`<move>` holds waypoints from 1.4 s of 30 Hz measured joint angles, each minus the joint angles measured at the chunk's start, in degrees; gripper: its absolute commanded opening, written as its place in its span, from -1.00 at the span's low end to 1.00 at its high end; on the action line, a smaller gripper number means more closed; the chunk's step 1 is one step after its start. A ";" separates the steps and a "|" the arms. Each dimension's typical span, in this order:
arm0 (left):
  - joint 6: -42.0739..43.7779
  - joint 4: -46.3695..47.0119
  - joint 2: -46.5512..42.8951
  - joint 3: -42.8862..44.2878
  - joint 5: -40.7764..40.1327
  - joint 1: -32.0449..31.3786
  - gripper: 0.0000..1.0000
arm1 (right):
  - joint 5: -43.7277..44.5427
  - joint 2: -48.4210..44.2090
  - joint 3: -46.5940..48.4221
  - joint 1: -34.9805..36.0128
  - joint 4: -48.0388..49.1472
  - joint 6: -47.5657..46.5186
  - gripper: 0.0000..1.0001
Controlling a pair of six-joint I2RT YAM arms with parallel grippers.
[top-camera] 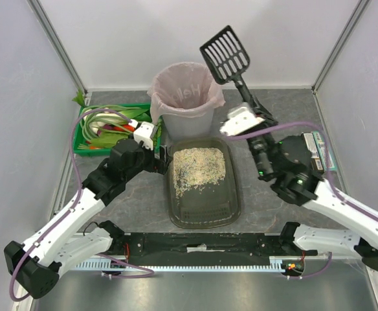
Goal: Clean the litter box
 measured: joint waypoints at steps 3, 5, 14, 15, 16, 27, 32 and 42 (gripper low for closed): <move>-0.66 -0.15 2.38 0.33 0.07 0.00 0.81 | -0.15 -5.62 0.31 0.00 -7.93 11.93 -1.00; -1.11 -0.42 4.59 1.62 0.13 0.00 0.80 | -0.50 -8.48 0.31 0.00 -13.38 19.06 -1.00; -1.95 2.14 10.25 10.95 0.02 0.00 0.79 | -7.78 -15.63 -1.49 0.00 -34.10 45.03 -1.00; -1.95 2.58 10.29 10.88 0.00 0.00 0.79 | -8.59 -15.69 -1.20 0.00 -36.79 47.58 -1.00; -1.95 2.93 10.32 10.67 0.00 0.00 0.79 | -9.11 -15.61 -0.76 0.00 -39.17 49.70 -1.00; -1.88 3.15 10.14 7.26 -0.02 0.00 0.80 | -17.70 -9.07 6.10 0.00 -61.57 72.96 -1.00; -1.88 3.15 10.08 7.26 0.04 0.00 0.80 | -20.72 -6.58 9.70 0.00 -69.26 81.09 -1.00; -1.86 -0.11 13.64 7.26 0.02 0.00 0.81 | -26.27 0.90 14.08 0.00 -80.72 92.43 -1.00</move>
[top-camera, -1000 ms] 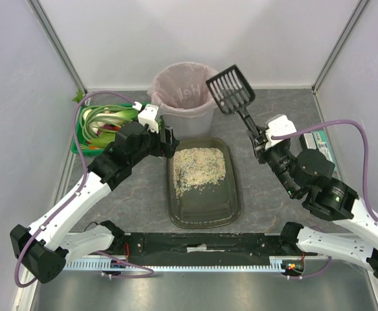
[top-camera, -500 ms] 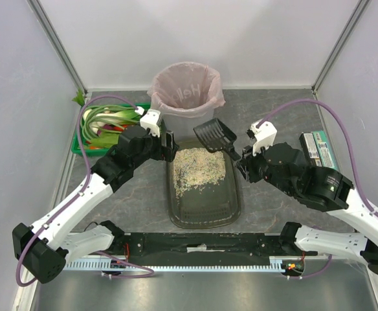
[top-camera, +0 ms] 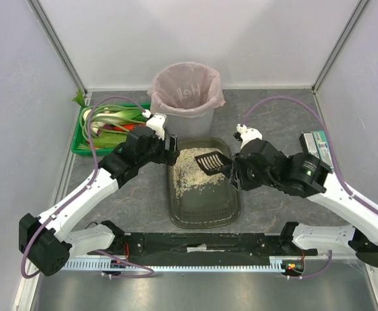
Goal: Clean the litter box
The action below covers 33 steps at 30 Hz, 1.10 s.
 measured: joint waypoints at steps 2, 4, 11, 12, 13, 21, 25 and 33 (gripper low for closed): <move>-0.02 -0.48 0.70 0.00 0.55 0.00 0.81 | -1.18 1.88 0.00 0.00 -1.70 1.81 -1.00; -0.02 -0.87 1.22 0.00 1.49 0.00 0.82 | -1.92 3.04 0.00 0.02 -2.84 3.41 -1.00; -0.04 -2.16 4.55 0.00 3.80 0.00 0.80 | -2.60 5.46 0.00 0.15 -3.32 8.09 -1.00; -0.04 -2.47 5.25 0.00 4.42 0.00 0.79 | -2.73 6.40 0.00 0.31 -3.30 8.61 -1.00; -0.04 -2.86 5.92 0.00 4.76 0.00 0.76 | -2.91 7.32 0.02 0.46 -3.28 9.07 -1.00; -0.04 -3.96 8.87 0.00 5.68 0.00 0.59 | -3.91 15.21 -0.28 2.84 -1.92 12.09 -1.00; -0.04 -4.37 10.47 0.22 6.14 -0.07 0.52 | -4.15 14.97 -3.21 2.86 0.68 14.43 -1.00; -0.04 -5.55 12.39 0.37 6.34 -0.20 0.50 | -4.02 15.85 -6.62 2.86 3.26 17.33 -1.00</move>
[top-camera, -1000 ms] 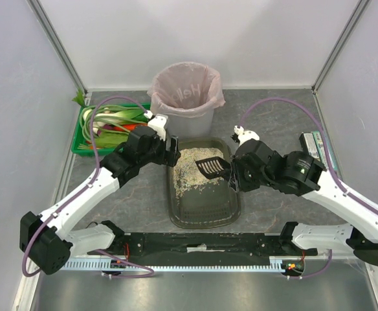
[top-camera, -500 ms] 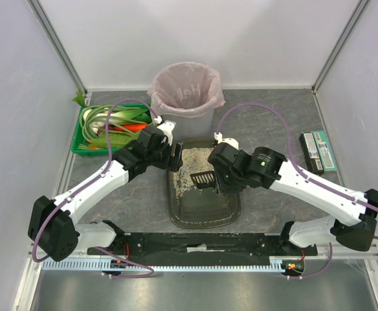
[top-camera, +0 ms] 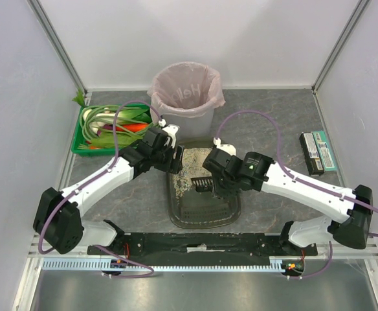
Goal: Clean the litter box
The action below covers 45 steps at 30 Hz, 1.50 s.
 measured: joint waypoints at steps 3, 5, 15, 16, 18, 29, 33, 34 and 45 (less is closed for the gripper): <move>0.00 -0.17 0.55 0.24 0.35 -0.15 0.48 | 0.26 1.73 0.04 0.02 -0.02 0.09 -1.00; 0.00 -0.26 0.87 0.35 0.90 -0.24 0.47 | 0.31 3.15 0.57 0.02 -0.24 0.04 -1.00; 0.00 -0.68 2.36 0.63 2.29 -0.90 0.43 | 0.92 8.72 6.54 -0.09 -4.98 -1.73 -1.00; 0.00 -0.83 2.60 0.72 2.29 -0.87 0.42 | 0.92 8.90 6.64 -0.13 -5.27 -1.90 -1.00; 0.00 -1.11 3.08 0.85 2.29 -0.87 0.41 | 0.87 9.22 6.67 -0.35 -6.05 -2.12 -1.00; 0.02 -1.73 4.09 1.44 2.27 -1.14 0.38 | 1.29 11.58 6.67 -3.21 -6.60 -4.59 -1.00; 0.02 -2.10 4.72 1.57 2.27 -1.14 0.35 | 2.25 12.44 6.67 -3.69 -6.45 -5.35 -1.00; 0.04 -2.19 4.81 1.57 2.27 -1.16 0.34 | 2.60 12.74 6.67 -3.78 -6.45 -5.49 -1.00; 0.07 -2.86 5.68 2.01 2.25 -1.16 0.26 | 4.20 14.21 6.16 -4.68 -4.37 -6.71 -1.00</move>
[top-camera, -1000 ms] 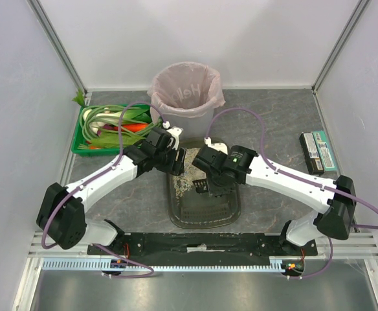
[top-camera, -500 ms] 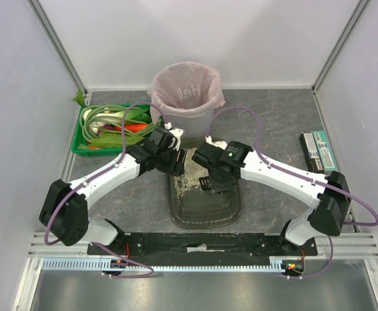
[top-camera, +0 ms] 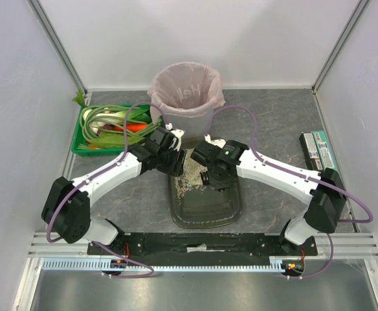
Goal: Clean the litter box
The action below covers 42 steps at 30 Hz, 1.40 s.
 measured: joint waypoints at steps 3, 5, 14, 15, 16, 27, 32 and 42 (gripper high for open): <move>0.02 -0.26 0.63 0.26 0.00 0.00 0.22 | 0.09 0.22 -0.92 -0.92 1.36 -0.76 -1.00; 0.02 -0.37 0.94 0.31 0.02 0.00 0.18 | 0.26 0.57 -1.20 -1.42 2.01 -1.14 -1.00; 0.11 -0.61 2.34 0.57 0.07 -0.07 0.04 | 2.45 3.72 -1.44 -2.51 4.72 -3.67 -1.00; 0.13 -0.59 2.40 0.59 0.07 -0.07 0.02 | 2.80 4.22 -1.44 -2.54 5.03 -3.91 -1.00; 0.13 -0.61 2.49 0.61 0.09 -0.07 -0.01 | 3.17 4.63 -1.44 -2.56 5.29 -4.17 -1.00; 0.11 -1.01 3.28 1.36 -0.22 -0.26 -0.23 | 4.70 6.29 -2.51 -3.96 9.07 -6.27 -1.00; 0.09 -0.98 3.32 1.40 -0.52 -0.37 -0.30 | 5.18 6.73 -2.51 -5.22 10.51 -7.30 -1.00; 0.09 -0.52 3.50 1.49 -0.63 -0.37 -0.37 | 7.21 6.73 -3.50 -5.57 12.98 -8.94 -1.00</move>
